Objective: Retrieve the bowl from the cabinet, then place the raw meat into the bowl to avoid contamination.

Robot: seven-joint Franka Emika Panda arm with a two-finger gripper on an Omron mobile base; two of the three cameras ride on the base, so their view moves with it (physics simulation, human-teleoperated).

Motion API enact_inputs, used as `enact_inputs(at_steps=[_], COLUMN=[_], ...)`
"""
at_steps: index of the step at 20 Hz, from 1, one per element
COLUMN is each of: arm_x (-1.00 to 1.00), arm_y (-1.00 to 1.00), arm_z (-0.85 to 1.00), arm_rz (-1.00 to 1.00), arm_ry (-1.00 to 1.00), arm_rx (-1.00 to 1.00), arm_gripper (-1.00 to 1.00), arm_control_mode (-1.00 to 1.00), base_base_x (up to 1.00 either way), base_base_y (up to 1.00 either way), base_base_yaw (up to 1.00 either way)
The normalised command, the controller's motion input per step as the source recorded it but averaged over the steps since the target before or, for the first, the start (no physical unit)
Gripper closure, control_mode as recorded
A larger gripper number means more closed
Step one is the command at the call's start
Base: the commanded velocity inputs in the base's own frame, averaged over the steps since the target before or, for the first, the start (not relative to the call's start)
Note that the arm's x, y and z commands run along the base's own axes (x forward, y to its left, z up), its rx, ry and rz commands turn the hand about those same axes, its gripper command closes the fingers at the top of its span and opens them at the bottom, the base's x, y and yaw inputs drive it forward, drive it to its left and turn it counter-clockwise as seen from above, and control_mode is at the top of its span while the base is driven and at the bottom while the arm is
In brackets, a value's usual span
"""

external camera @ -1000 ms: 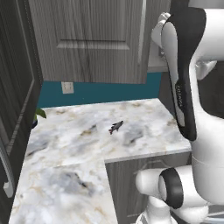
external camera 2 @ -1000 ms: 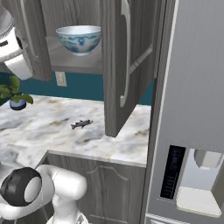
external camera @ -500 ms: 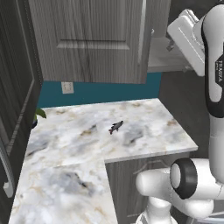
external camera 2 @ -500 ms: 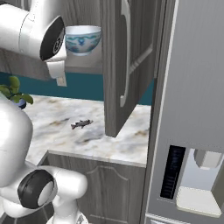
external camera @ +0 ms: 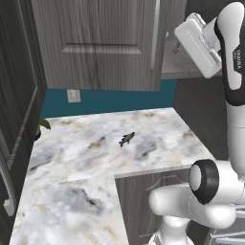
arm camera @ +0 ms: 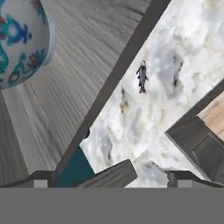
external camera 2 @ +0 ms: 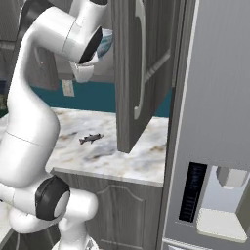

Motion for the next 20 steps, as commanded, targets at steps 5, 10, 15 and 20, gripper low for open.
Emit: enact_inputs(at_steps=[5, 10, 15, 20], arm_x=[0.41, 0.13, 0.15, 0.04], arm_y=[0.14, 0.31, 0.23, 0.24], arm_z=[-0.02, -0.01, -0.05, -0.06], arm_rz=[0.19, 0.25, 0.22, 0.18], arm_ry=[0.01, 0.04, 0.05, 0.05], arm_rx=[0.06, 0.05, 0.04, 0.02], arm_gripper=[-1.00, -1.00, -1.00, -1.00], arm_control_mode=[-1.00, -1.00, -1.00, -1.00], base_base_x=[0.00, 0.00, 0.00, 0.00], base_base_y=[0.00, 0.00, 0.00, 0.00], base_base_yaw=[0.00, 0.00, 0.00, 0.00])
